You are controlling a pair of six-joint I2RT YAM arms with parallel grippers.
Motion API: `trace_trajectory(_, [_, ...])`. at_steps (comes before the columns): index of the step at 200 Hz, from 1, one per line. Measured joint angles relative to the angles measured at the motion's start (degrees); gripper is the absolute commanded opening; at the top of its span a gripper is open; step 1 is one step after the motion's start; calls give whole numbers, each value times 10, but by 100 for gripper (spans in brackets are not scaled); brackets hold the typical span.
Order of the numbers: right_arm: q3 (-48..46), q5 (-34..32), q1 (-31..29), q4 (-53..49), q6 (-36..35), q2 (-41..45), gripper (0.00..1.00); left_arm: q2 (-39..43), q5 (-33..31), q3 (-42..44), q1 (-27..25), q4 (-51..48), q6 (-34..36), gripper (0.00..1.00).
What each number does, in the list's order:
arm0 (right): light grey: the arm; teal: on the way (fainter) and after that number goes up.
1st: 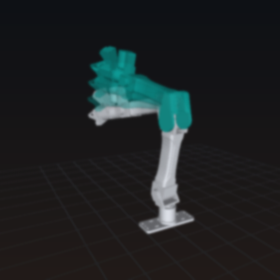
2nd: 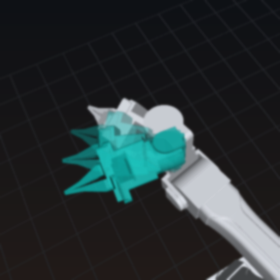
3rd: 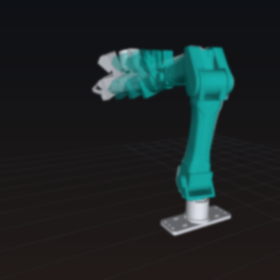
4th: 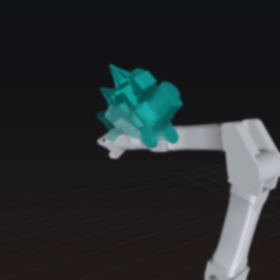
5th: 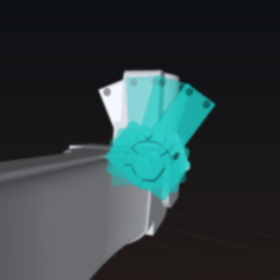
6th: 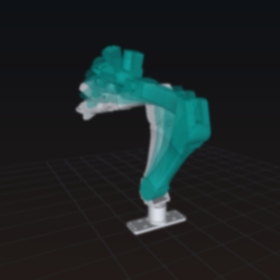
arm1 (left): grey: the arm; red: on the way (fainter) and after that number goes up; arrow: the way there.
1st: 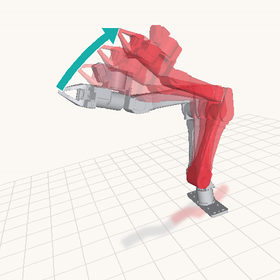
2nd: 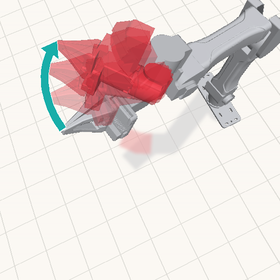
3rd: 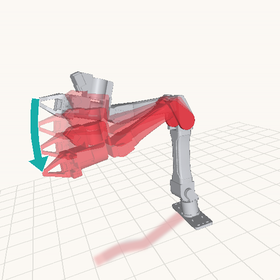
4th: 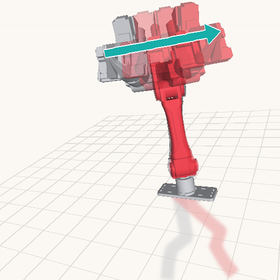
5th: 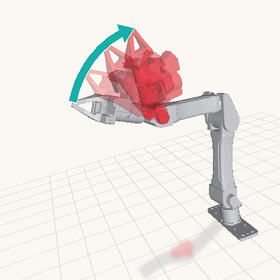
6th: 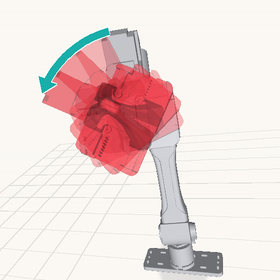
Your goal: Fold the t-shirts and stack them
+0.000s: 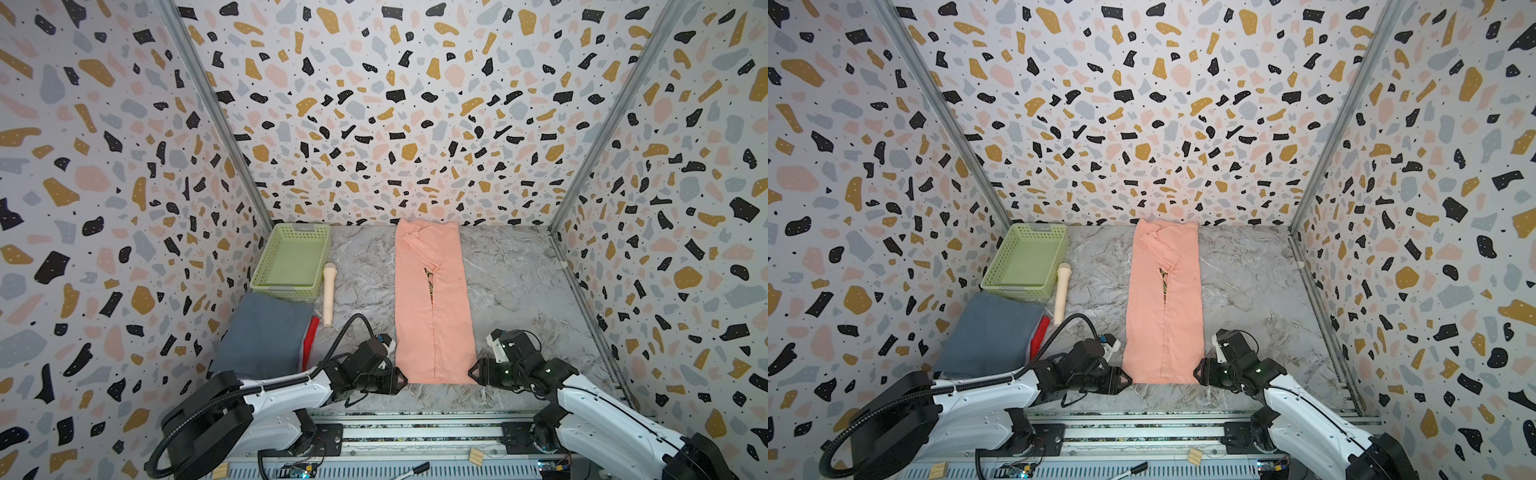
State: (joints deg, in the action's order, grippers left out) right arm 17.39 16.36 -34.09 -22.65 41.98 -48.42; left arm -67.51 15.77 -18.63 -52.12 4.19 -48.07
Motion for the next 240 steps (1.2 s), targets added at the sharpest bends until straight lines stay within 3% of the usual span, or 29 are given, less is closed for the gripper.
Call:
trace_trajectory(6, [-3,0,-8,10,4,-3,55,-1,-1,1,0,3,-2,44])
trace_trajectory(19, [-10,3,-21,37,9,-17,31,-4,-3,2,0,8,-3,38])
trace_trajectory(29, [-10,3,-28,46,13,-36,18,-9,-5,2,0,12,-3,29])
trace_trajectory(59, [-2,-15,-51,47,18,-49,0,-35,-5,5,0,35,-9,2])
trace_trajectory(96, [1,-29,-63,-2,26,11,0,-3,-19,28,-34,44,-34,0])
trace_trajectory(120, [20,-36,-93,-47,41,54,0,58,-31,31,-73,7,-55,0])
trace_trajectory(157, [89,-68,-118,-71,51,84,0,142,-62,-7,-83,-69,-57,0])
trace_trajectory(183, [123,-111,-118,-31,46,64,0,130,-82,-84,-51,-103,-21,0])
trace_trajectory(209, [173,-159,-108,13,17,-12,0,85,-89,-151,19,-113,32,0])
trace_trajectory(240, [212,-166,-30,108,-27,-124,0,13,-75,-212,111,-111,95,0])
